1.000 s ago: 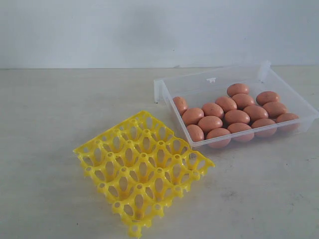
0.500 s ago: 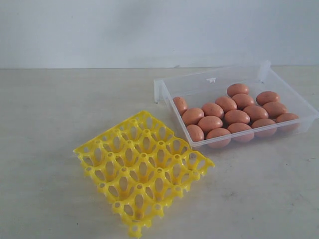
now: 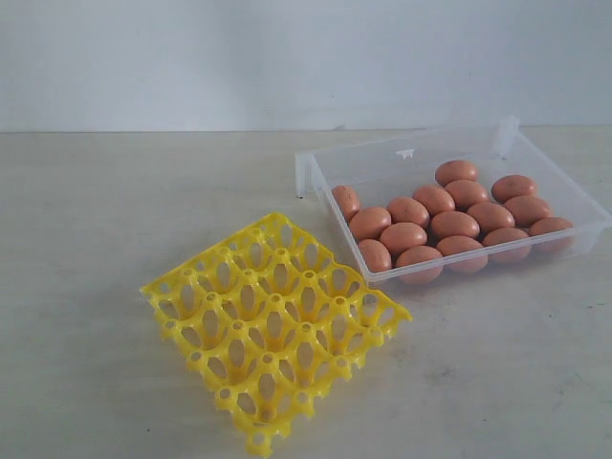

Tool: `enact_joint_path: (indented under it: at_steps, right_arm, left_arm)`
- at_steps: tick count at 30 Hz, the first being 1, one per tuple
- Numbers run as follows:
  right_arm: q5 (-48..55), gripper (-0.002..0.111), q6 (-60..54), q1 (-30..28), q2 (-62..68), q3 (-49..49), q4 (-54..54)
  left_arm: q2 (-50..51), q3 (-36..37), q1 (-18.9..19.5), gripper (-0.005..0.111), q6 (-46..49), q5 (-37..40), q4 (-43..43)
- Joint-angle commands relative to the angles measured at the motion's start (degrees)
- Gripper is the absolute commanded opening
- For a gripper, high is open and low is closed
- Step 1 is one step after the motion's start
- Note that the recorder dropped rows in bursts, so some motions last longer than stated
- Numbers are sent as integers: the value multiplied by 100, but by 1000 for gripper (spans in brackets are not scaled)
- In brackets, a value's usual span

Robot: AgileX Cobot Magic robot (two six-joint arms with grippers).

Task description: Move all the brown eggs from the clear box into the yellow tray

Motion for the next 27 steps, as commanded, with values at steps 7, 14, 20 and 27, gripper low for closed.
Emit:
enact_joint_path:
  at_steps: [7, 14, 20, 27]
  right_arm:
    - [4593, 0, -157, -6, 3044, -1652, 158]
    - [4750, 0, -502, -6, 3607, -1652, -842]
    - [4750, 28, -1506, -6, 4091, -1652, -624]
    - [3706, 50, -1745, -6, 4528, -1652, -649]
  left_arm:
    - [-18, 20, -27, 4, -18, -45, -11]
    - [-18, 20, -27, 4, -18, -45, -11]
    - [-18, 20, -27, 4, -18, -45, -11]
    - [-18, 20, -27, 4, -18, -45, -11]
